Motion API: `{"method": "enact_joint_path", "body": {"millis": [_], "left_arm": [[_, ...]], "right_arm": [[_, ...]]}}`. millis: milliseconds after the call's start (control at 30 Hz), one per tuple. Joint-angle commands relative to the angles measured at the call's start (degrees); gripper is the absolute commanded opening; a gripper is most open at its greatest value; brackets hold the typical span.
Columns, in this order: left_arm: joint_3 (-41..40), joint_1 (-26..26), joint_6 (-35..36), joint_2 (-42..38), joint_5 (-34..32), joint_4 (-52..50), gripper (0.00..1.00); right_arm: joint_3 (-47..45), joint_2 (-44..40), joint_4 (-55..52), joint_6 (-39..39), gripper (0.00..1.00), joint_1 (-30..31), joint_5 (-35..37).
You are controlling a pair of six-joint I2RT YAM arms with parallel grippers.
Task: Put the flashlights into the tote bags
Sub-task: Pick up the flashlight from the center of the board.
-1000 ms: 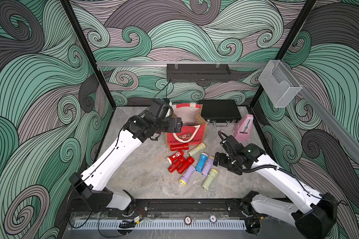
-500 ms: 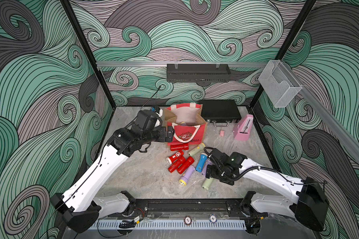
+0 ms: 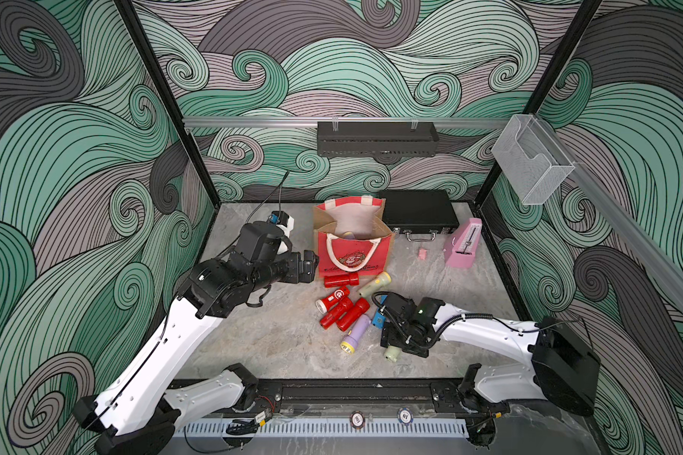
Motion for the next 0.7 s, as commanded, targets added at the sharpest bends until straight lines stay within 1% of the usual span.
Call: {"method": "enact_joint_path", "body": {"millis": [0, 133, 367, 667], "left_arm": [[-0.41, 0.44, 0.32, -2.54, -2.07, -4.29, 0.99], [-1.25, 0.57, 0.52, -4.98, -3.37, -5.74, 0.99], [-0.9, 0.83, 1.68, -5.55, -3.76, -6.29, 0.99], [-2.19, 1.0, 1.93, -6.06, -3.1, -4.74, 0.99]], "right_arm": [[-0.22, 1.64, 1.95, 2.55, 0.84, 0.77, 1.8], [-0.83, 2.72, 4.31, 4.26, 0.8, 1.52, 2.79], [-0.17, 3.48, 4.13, 5.7, 0.74, 1.95, 5.07], [-0.94, 2.79, -0.4, 8.65, 0.49, 2.52, 6.62]]}}
